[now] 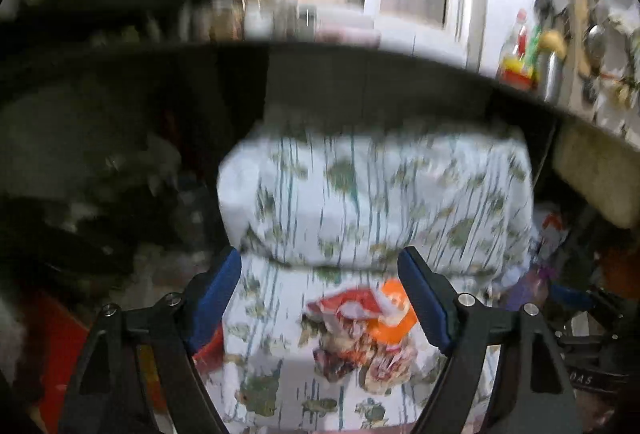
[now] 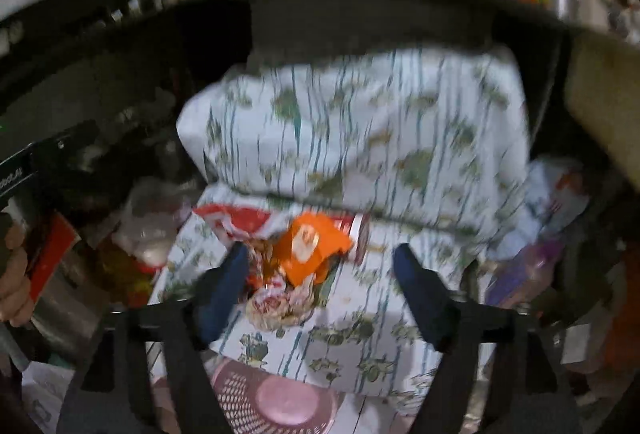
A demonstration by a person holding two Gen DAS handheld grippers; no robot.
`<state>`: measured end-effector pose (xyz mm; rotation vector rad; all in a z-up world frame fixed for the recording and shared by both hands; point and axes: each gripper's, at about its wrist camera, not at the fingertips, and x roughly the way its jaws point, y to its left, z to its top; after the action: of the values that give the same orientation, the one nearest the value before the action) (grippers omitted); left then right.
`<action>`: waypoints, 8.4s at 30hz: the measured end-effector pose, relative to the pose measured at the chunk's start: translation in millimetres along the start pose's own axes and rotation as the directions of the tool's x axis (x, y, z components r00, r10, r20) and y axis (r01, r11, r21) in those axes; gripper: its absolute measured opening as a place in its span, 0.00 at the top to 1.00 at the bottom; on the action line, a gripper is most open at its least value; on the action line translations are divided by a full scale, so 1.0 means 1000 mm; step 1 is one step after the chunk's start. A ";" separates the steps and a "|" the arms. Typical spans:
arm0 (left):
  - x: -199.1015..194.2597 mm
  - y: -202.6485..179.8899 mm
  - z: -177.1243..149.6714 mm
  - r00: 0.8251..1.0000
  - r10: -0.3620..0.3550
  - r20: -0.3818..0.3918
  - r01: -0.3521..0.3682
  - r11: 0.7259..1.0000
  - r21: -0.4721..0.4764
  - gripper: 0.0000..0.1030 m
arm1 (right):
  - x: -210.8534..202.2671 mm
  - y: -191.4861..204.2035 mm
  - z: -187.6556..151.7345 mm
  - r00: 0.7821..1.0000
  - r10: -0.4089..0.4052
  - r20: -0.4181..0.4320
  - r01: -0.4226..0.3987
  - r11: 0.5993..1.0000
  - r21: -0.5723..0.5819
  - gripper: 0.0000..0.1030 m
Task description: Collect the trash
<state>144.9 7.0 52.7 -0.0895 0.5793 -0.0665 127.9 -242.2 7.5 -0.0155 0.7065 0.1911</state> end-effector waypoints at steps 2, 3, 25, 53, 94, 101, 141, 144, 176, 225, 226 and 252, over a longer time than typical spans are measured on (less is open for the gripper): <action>0.031 0.004 -0.003 0.997 -0.010 -0.074 0.010 1.000 -0.002 0.20 | 0.031 -0.006 -0.005 0.998 0.010 -0.064 -0.008 1.000 0.028 0.24; 0.055 0.005 -0.005 0.992 -0.021 -0.126 0.023 1.000 0.009 0.20 | 0.048 -0.010 -0.007 0.995 0.013 -0.101 -0.008 0.999 0.050 0.24; 0.203 0.026 -0.044 0.863 -0.303 -0.404 0.163 0.924 -0.345 0.67 | 0.224 0.016 -0.069 0.817 0.152 -0.556 0.023 0.955 0.296 0.55; 0.026 0.013 -0.005 0.946 -0.323 0.015 0.322 0.939 -0.120 0.91 | 0.042 -0.020 -0.014 0.986 0.110 -0.125 -0.084 0.976 0.199 0.79; 0.065 -0.028 -0.215 0.707 -0.290 -0.644 0.206 0.957 -0.205 0.91 | 0.069 0.012 -0.154 0.840 0.199 -0.504 -0.146 0.979 0.144 0.74; 0.067 -0.028 -0.215 0.729 -0.273 -0.627 0.220 0.962 -0.163 0.82 | 0.075 0.012 -0.154 0.831 0.215 -0.514 -0.157 0.975 0.155 0.58; -0.016 0.007 -0.091 0.977 -0.082 -0.199 0.068 0.995 -0.078 0.39 | 0.020 -0.041 -0.104 0.961 0.152 -0.230 -0.081 0.954 0.289 0.45; -0.012 0.005 -0.076 0.973 -0.090 -0.210 0.084 0.996 -0.040 0.38 | 0.016 -0.041 -0.091 0.964 0.144 -0.223 -0.079 0.958 0.277 0.45; 0.161 0.017 -0.028 0.943 -0.006 -0.334 -0.017 0.998 -0.067 0.33 | 0.188 -0.043 0.000 0.944 0.121 -0.307 -0.021 0.950 0.313 0.39; 0.192 -0.001 -0.047 0.910 0.012 -0.414 -0.003 1.000 0.022 0.33 | 0.106 -0.023 -0.005 0.989 0.063 -0.137 -0.041 0.987 0.155 0.91; 0.198 -0.003 -0.050 0.901 0.007 -0.435 0.000 1.000 0.016 0.33 | 0.113 -0.028 -0.005 0.983 0.079 -0.164 -0.050 0.984 0.171 0.91; 0.275 0.001 -0.102 0.777 -0.026 -0.629 -0.023 0.997 -0.070 0.86 | 0.140 -0.072 -0.020 0.952 0.142 -0.272 -0.063 0.958 0.278 0.91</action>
<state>318.5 -23.0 -181.8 -0.1412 1.2630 -0.0769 232.2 -290.7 -102.4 0.2570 1.0233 0.1950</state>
